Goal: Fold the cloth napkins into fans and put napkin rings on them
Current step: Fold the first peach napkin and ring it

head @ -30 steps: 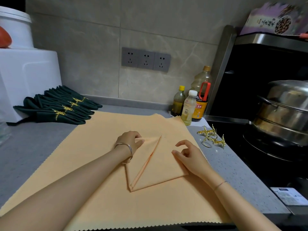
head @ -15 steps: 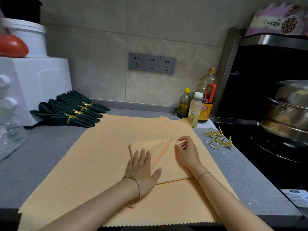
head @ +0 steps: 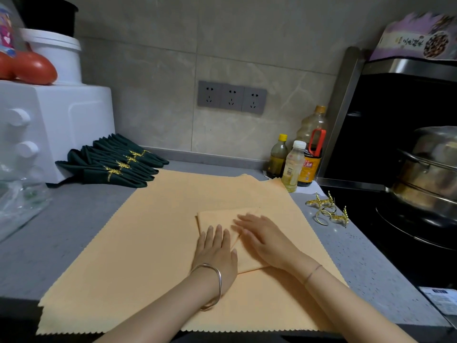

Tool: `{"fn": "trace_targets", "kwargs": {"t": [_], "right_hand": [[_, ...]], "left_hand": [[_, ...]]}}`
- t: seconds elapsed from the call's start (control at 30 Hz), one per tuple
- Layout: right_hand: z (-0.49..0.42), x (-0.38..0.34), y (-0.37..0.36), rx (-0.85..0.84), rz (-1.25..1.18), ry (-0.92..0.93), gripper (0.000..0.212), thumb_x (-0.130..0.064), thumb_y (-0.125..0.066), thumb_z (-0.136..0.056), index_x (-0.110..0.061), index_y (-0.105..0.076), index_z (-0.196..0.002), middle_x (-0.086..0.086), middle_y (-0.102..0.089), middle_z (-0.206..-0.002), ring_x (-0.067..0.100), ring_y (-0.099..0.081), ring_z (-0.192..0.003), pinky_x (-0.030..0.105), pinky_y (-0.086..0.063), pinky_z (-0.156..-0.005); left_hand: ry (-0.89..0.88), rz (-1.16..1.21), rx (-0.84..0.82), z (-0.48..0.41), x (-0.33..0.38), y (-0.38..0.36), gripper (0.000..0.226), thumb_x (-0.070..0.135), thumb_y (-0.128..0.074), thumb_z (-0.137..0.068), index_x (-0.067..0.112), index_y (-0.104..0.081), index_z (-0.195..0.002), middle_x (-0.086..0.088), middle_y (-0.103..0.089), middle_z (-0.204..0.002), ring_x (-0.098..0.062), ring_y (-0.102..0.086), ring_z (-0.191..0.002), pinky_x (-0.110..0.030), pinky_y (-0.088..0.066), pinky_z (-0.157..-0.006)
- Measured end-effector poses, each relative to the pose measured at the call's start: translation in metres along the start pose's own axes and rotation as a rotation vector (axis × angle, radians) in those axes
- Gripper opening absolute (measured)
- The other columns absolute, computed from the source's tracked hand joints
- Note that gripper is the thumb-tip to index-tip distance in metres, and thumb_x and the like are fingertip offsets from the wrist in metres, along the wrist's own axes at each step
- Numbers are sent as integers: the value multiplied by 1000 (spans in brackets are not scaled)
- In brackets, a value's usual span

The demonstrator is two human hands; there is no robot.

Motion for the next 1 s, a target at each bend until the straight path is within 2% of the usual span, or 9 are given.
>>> {"fn": "trace_targets", "kwargs": {"t": [0.1,0.23,0.37,0.57,0.63,0.7,0.8,0.87,1.0], "right_hand": [[4,2,-8,-235,13,-7,44,-32,-25,-104,-28,-29,-148,-16,-19,-155,-2,-6,-143,23,2,-114],[-3,18,-6,-311,52,-117,49,-37,-17,-104,-29,-12,-151,-15,-5,-158,-1,1,-144,25,5,-115],[-15,38,-7,-304,62,-213,50,-38,-15,-103,-26,-9,-152,-12,-2,-159,3,3,-145,27,4,-116],[-27,53,-6,-315,56,-282,50,-39,-15,-103,-25,-10,-152,-9,-3,-159,8,1,-146,32,3,-117],[-26,53,0,-263,-12,-289,51,-40,-17,-103,-24,-14,-151,-9,-8,-159,9,-3,-146,33,1,-117],[-19,47,12,-107,-25,-208,50,-42,-23,-102,-26,-24,-149,-11,-19,-156,8,-13,-145,32,-5,-117],[8,26,36,65,82,26,50,-51,-27,-97,-29,-50,-135,-12,-49,-140,6,-43,-129,29,-31,-109],[29,13,46,1,161,175,53,-57,-31,-93,-27,-61,-125,-12,-61,-126,7,-56,-113,24,-41,-98],[53,14,49,-122,420,366,49,-55,-49,-88,-21,-65,-119,-7,-69,-113,17,-65,-89,32,-52,-83]], "left_hand": [[2,6,22,1,0,-1,56,32,-11,-103,10,7,-152,-7,15,-159,-23,18,-145,-35,12,-118],[-43,64,25,0,-2,-3,54,34,-11,-103,25,9,-152,-1,14,-159,-21,19,-145,-36,12,-118],[-105,94,8,2,-5,-3,51,38,-9,-102,38,6,-151,7,12,-160,-21,19,-145,-37,14,-117],[-86,59,17,2,-4,-6,52,45,-9,-101,38,4,-151,7,11,-160,-21,18,-146,-38,13,-118],[-80,54,15,1,-4,-7,53,46,-10,-101,38,4,-151,7,11,-160,-21,17,-146,-38,13,-118],[-80,49,10,2,-4,-7,53,46,-11,-101,37,4,-151,7,11,-160,-21,17,-146,-38,13,-118],[-84,56,6,2,-4,-7,53,46,-11,-101,38,4,-151,8,11,-159,-21,17,-146,-37,13,-118],[-85,55,5,2,-5,-7,53,46,-11,-101,38,4,-151,8,11,-160,-21,17,-146,-37,13,-118],[-85,50,6,3,-4,-5,52,44,-11,-101,37,4,-151,7,10,-160,-21,16,-146,-37,12,-118]]}}
Point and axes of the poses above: each hand's wrist, its own z-axis away from the middle knuckle, its own y-axis out of the back of the hand, x = y × z, the point moved 2 cm from there along -z, towards the middle knuckle
